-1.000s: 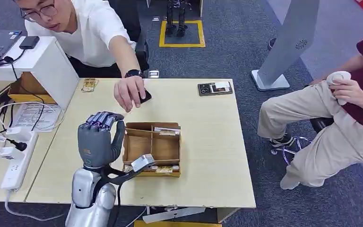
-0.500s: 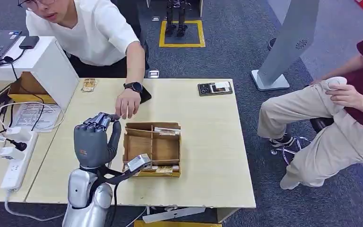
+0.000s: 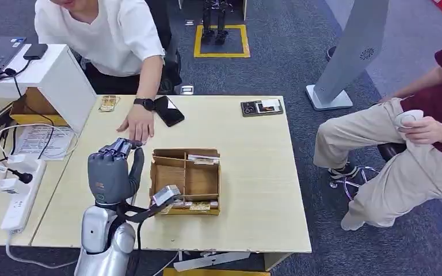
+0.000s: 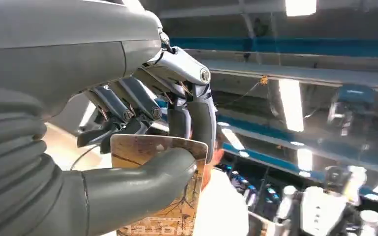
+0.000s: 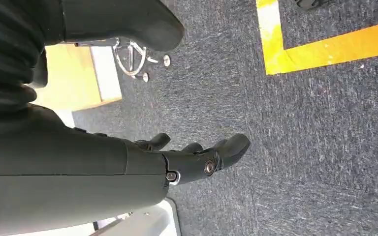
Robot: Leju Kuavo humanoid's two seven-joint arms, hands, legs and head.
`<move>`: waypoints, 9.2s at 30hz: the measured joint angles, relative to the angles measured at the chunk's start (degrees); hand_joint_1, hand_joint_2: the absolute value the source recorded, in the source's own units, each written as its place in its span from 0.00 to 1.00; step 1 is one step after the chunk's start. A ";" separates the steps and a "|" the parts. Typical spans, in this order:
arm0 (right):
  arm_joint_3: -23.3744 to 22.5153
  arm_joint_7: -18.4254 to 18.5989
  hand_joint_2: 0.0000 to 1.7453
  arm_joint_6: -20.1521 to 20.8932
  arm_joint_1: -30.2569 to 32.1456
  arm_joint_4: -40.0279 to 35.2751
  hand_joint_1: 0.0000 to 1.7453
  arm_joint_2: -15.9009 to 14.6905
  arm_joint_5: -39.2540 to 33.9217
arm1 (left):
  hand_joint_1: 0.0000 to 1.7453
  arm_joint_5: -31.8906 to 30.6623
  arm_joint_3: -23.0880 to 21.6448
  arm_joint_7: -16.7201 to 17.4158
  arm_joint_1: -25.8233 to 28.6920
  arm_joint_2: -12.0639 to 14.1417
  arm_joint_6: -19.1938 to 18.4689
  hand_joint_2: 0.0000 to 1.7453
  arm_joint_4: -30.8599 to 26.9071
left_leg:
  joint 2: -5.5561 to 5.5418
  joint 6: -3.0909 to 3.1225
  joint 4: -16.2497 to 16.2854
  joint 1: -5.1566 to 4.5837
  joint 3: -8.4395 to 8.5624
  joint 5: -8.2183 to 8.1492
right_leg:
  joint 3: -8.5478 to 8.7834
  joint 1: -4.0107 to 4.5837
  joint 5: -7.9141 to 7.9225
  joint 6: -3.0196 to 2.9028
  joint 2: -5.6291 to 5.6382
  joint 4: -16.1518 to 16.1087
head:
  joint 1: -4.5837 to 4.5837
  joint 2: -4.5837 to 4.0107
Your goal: Pass the card to the sensor for recognition and then transmit it.
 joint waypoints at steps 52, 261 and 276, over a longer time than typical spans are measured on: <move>0.00 0.35 1.00 0.04 0.20 0.00 0.00 -0.02 0.28 | 1.00 -2.58 14.25 16.04 -3.21 7.32 0.00 1.00 8.22 | -0.03 0.00 -0.01 0.01 -0.02 0.00 | 0.02 0.01 -0.01 -0.01 -0.03 0.01 | 0.02 0.00; 4.37 1.66 1.00 0.48 -0.15 0.70 0.00 -0.61 -0.55 | 0.00 8.57 4.66 8.76 -13.94 3.78 0.13 0.00 20.63 | -0.04 0.09 0.02 -0.03 -0.10 0.03 | -0.05 -0.02 0.02 0.02 -0.06 0.00 | 0.13 0.00; 4.35 1.79 1.00 0.07 0.09 0.70 0.00 -0.59 -1.49 | 0.00 19.98 4.66 -1.62 -7.65 2.56 0.17 1.00 15.45 | -0.04 0.09 0.02 -0.03 -0.11 0.02 | -0.06 -0.02 0.01 0.02 -0.06 -0.01 | 0.11 0.00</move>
